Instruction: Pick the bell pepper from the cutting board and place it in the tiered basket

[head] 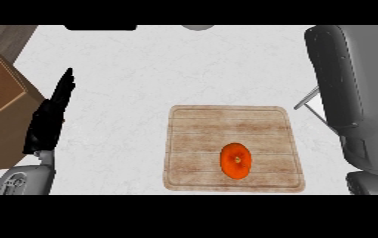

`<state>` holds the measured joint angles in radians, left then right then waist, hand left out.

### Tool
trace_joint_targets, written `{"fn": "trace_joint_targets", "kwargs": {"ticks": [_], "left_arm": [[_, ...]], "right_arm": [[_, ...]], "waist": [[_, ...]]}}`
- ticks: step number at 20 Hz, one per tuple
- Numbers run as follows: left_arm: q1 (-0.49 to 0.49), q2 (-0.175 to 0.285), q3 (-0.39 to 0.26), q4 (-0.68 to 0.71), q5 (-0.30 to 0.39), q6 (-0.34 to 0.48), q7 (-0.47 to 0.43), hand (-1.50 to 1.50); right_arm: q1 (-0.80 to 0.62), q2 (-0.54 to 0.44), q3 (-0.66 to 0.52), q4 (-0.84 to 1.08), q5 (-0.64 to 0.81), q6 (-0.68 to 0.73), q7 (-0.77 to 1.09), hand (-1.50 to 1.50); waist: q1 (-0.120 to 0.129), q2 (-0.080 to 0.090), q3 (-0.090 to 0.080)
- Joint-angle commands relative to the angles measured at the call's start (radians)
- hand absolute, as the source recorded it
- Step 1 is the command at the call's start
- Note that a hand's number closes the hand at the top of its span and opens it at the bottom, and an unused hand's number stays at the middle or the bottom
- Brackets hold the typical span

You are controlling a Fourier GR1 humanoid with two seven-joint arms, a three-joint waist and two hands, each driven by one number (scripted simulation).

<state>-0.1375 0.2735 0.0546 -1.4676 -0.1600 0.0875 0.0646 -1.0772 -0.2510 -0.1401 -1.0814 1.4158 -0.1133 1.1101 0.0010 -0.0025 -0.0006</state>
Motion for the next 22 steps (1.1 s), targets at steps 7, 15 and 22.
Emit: {"fn": "trace_joint_targets", "kwargs": {"ticks": [7,15,22], "left_arm": [[-0.007,0.031,0.034,0.003,0.023,-0.039,0.009,0.00],[0.020,-0.005,0.028,0.014,0.003,-0.021,-0.020,0.00],[-0.020,0.002,0.036,0.006,-0.009,-0.032,0.002,0.00]], "right_arm": [[0.124,-0.168,-0.019,0.043,0.092,0.200,-0.014,1.50],[0.221,-0.259,-0.062,-0.091,0.079,0.346,-0.077,1.50],[0.380,-0.245,-0.155,-0.202,-0.061,0.312,-0.175,1.50]], "waist": [[-0.012,0.000,0.000],[-0.007,-0.001,0.000],[-0.005,0.001,0.001]]}}
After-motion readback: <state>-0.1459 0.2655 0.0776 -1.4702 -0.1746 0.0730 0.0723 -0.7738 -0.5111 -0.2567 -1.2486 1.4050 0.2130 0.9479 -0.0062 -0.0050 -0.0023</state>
